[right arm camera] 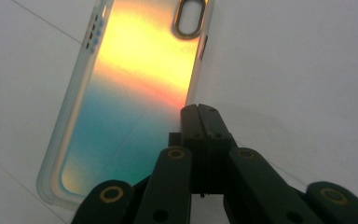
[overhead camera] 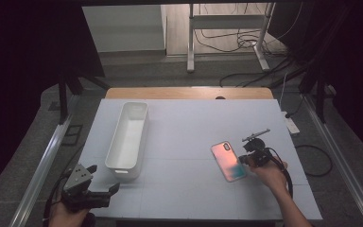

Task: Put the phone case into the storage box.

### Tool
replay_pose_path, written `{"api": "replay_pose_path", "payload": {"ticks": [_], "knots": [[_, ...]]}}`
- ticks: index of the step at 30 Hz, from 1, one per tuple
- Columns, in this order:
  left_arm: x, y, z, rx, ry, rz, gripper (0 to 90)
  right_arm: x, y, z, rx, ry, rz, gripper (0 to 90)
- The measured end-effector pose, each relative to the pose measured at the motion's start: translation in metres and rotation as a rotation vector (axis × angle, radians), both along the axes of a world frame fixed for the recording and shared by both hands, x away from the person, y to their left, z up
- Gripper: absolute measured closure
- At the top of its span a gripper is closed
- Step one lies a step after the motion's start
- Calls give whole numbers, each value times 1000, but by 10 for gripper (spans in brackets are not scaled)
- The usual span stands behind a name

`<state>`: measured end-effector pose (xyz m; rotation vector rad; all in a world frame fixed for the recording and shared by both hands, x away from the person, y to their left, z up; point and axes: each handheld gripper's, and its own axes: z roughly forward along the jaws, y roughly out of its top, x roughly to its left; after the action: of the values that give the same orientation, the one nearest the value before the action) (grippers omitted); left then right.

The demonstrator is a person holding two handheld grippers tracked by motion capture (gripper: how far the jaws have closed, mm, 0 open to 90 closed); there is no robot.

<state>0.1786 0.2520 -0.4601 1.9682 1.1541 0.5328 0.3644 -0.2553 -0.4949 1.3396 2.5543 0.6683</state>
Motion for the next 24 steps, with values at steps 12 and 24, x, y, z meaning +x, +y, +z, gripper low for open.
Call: {"api": "replay_pose_path", "payload": {"ticks": [12,24], "knots": [[0,0,0,-11,4,4,29,-9,2,22,5,-90,3,629],[1,1,0,-12,6,4,29,-10,1,24,40,-104,6,191]]}}
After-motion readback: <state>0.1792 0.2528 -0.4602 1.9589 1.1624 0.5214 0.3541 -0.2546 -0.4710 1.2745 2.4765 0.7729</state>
